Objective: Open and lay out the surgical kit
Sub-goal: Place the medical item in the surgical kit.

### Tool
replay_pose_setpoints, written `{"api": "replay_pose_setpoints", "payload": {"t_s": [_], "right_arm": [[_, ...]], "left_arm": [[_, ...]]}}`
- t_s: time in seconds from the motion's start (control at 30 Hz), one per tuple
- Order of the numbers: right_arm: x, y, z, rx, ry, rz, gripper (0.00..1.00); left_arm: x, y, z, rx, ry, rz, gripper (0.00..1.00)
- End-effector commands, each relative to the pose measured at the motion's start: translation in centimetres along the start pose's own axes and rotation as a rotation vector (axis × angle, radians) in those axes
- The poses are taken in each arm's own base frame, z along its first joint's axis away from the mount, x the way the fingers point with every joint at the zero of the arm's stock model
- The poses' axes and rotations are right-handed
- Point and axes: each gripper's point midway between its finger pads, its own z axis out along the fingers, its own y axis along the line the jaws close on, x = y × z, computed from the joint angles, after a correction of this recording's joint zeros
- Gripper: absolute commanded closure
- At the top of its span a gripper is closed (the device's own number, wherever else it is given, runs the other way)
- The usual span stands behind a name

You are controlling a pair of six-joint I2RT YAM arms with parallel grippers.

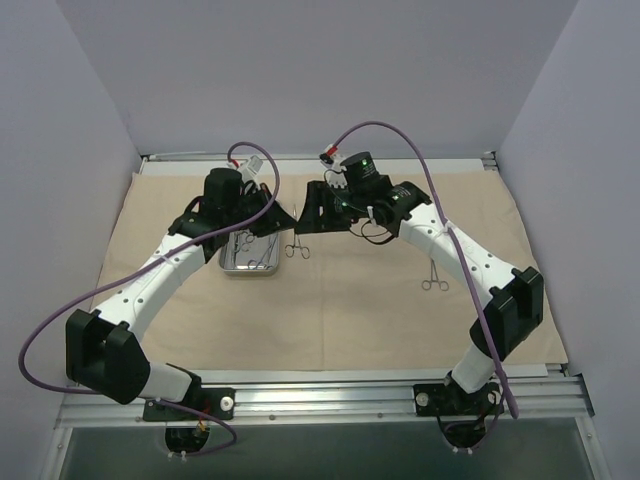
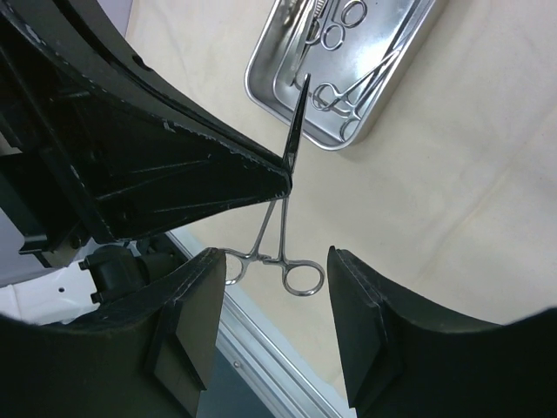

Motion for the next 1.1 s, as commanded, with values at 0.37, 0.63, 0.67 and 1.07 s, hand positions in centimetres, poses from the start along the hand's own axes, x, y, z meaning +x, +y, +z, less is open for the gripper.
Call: {"api": "replay_pose_setpoints", "payload": {"t_s": [0.37,0.63,0.67,1.07], "right_arm": [[-0.5,0.6,1.8,0.023,0.009,0.034,0.51],[-0.4,1.1,2.2,0.02,0.011,0.04,0.51],[-0.4,1.2,2.2,0.018,0.012,0.039,0.52],[0.5,1.3,3.1,0.022,0.047,0.043,0.6]], "left_arm": [[-2.1,-2.0,-1.2,0.013,-0.086,0.014,0.98],[-2.2,-2.0,-1.3,0.003,-0.097,0.013,0.98],[-2.2,-2.0,-1.3,0.001,-0.098,0.014,0.98],[-2.5,-2.4,-1.5,0.006,-0.107,0.018,0.98]]}}
